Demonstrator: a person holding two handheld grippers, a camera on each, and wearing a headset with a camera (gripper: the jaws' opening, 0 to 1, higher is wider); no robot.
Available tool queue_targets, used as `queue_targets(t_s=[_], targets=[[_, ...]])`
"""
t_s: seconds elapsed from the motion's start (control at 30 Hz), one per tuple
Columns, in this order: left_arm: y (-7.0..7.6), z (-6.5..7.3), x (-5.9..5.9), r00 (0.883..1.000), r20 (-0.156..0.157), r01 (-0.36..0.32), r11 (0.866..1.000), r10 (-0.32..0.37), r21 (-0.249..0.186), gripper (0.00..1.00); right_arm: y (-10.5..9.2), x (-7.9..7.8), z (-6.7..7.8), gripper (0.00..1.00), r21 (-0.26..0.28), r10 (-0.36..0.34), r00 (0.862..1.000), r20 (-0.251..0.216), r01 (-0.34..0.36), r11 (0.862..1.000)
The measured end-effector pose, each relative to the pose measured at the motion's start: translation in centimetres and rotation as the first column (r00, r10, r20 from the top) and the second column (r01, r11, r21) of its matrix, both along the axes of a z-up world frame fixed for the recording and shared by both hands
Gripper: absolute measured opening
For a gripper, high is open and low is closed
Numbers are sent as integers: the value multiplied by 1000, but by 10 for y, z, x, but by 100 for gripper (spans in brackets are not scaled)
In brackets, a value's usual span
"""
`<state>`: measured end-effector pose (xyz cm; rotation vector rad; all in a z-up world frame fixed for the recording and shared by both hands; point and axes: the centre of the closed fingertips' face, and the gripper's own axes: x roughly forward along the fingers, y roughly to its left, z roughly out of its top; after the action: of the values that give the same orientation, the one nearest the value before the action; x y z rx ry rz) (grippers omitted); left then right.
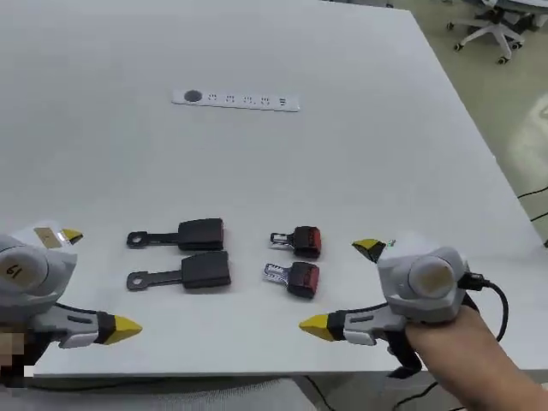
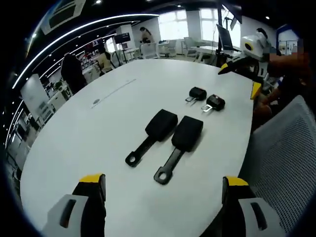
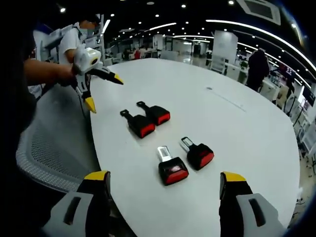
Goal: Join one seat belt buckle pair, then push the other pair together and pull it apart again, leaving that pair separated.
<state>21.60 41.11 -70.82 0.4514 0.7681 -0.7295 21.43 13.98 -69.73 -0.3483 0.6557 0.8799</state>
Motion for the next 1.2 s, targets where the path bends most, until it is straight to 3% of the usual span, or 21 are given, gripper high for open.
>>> queue_targets(t_s=[0.83,1.2], targets=[[7,-7,-2,999,-18,-42,999,42,-18,100,6,-3,-2,99,12,-9,1000,-9,9,1000],[7,-4,-2,999,-4,-41,999,40,-19,100,5,-2,-2,96,23,-15,1000,-16,16,1000]])
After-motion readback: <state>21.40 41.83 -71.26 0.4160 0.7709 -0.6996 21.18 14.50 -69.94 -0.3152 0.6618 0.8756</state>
